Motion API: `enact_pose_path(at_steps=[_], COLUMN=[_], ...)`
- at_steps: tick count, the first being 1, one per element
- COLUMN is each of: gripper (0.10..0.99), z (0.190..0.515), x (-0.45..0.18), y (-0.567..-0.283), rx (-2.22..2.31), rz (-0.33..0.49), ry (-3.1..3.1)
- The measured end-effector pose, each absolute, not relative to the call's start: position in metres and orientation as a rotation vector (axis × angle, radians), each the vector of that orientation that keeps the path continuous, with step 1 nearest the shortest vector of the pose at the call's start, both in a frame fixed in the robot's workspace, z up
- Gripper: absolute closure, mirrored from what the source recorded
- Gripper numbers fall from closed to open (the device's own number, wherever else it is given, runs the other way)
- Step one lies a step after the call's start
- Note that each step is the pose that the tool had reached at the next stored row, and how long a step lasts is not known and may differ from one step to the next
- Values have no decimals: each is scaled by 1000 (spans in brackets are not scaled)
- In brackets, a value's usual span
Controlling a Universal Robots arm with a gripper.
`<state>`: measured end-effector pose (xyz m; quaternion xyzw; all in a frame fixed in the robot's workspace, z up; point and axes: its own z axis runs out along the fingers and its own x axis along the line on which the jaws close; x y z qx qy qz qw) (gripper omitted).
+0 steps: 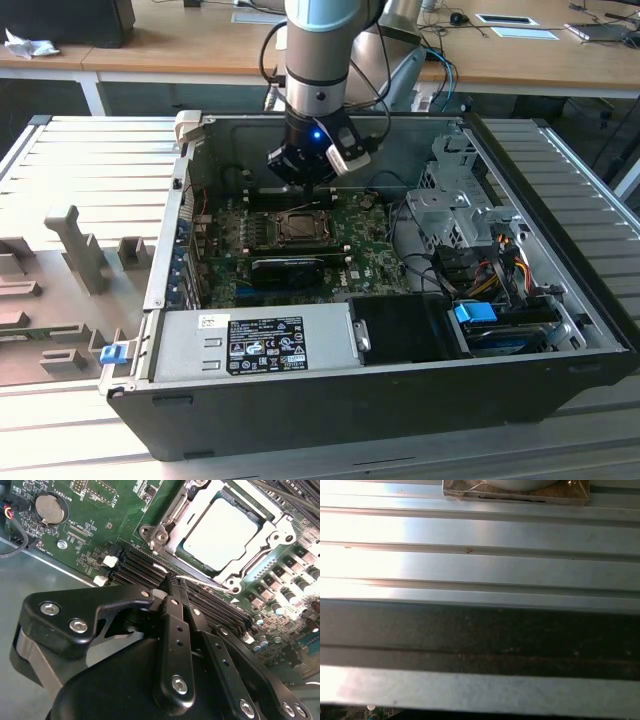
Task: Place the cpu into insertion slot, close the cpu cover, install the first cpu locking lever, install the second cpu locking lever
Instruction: 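Install the first cpu locking lever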
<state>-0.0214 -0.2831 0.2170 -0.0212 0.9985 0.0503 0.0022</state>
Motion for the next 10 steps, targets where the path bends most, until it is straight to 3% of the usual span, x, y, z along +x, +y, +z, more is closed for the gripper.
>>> enact_pose_path(at_steps=[10], gripper=[980], z=[213], x=[-19], y=[-285], rx=[-66], rz=[158], ry=[3133])
